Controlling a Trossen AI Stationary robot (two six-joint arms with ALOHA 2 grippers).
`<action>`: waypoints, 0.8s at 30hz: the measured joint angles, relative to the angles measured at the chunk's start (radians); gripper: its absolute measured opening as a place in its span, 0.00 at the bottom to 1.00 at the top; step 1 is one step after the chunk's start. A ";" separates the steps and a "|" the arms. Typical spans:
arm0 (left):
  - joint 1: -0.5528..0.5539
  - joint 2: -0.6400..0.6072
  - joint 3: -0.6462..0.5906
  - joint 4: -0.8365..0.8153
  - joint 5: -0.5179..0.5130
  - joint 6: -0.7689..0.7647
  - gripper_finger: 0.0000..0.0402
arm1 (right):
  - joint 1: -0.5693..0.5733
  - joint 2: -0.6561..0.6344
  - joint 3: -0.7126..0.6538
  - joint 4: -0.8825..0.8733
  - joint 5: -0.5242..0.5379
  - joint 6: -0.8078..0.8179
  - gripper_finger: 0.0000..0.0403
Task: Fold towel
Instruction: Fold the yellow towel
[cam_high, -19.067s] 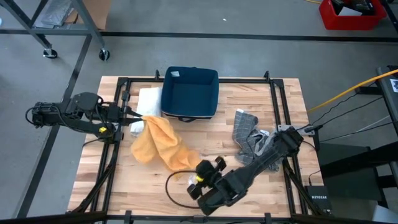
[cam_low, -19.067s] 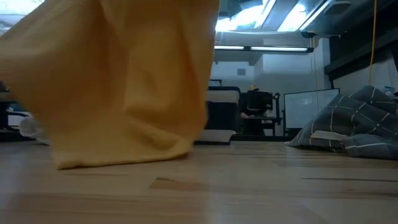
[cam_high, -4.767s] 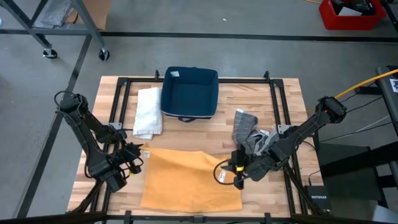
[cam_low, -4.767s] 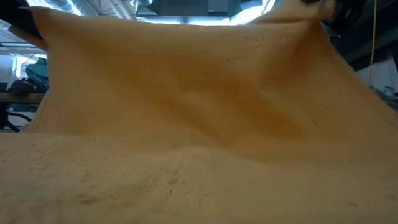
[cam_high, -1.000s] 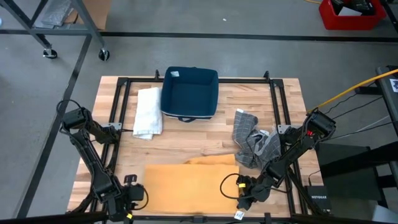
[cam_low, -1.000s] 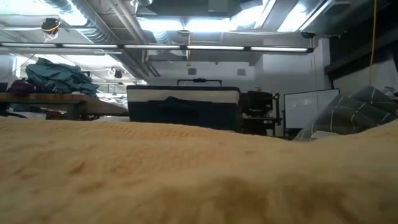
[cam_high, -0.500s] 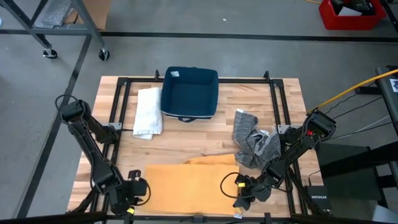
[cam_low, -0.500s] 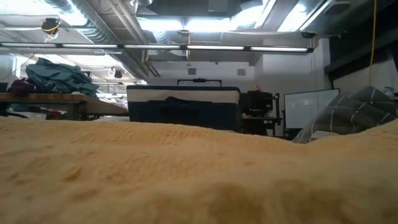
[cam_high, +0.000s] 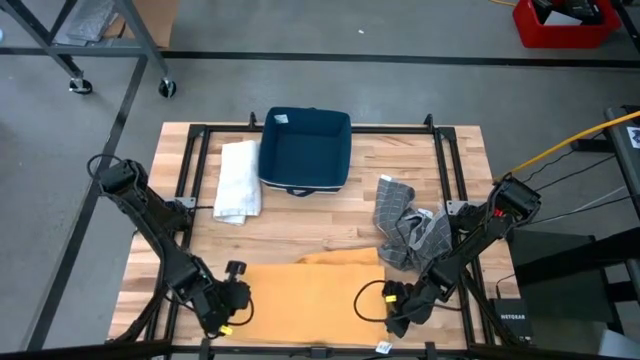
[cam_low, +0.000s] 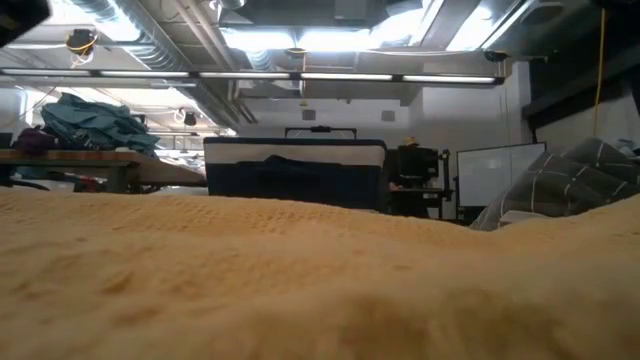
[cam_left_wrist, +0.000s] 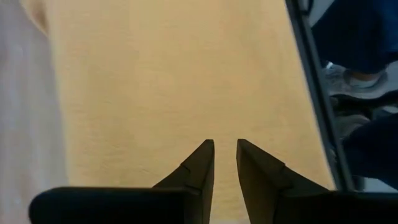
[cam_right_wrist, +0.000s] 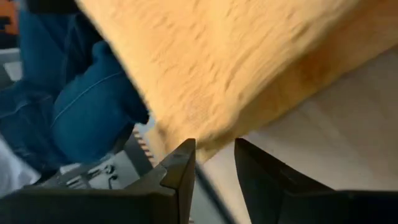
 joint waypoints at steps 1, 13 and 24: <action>0.007 0.000 0.000 0.000 -0.009 0.002 0.14 | 0.000 -0.015 0.000 0.002 0.004 -0.004 0.29; 0.073 -0.070 0.002 -0.005 -0.029 0.092 0.05 | 0.000 -0.384 0.000 -0.200 0.258 -0.148 0.29; 0.123 -0.492 0.005 -0.130 -0.270 0.299 0.01 | 0.000 -0.796 0.000 -0.222 0.627 -0.608 0.29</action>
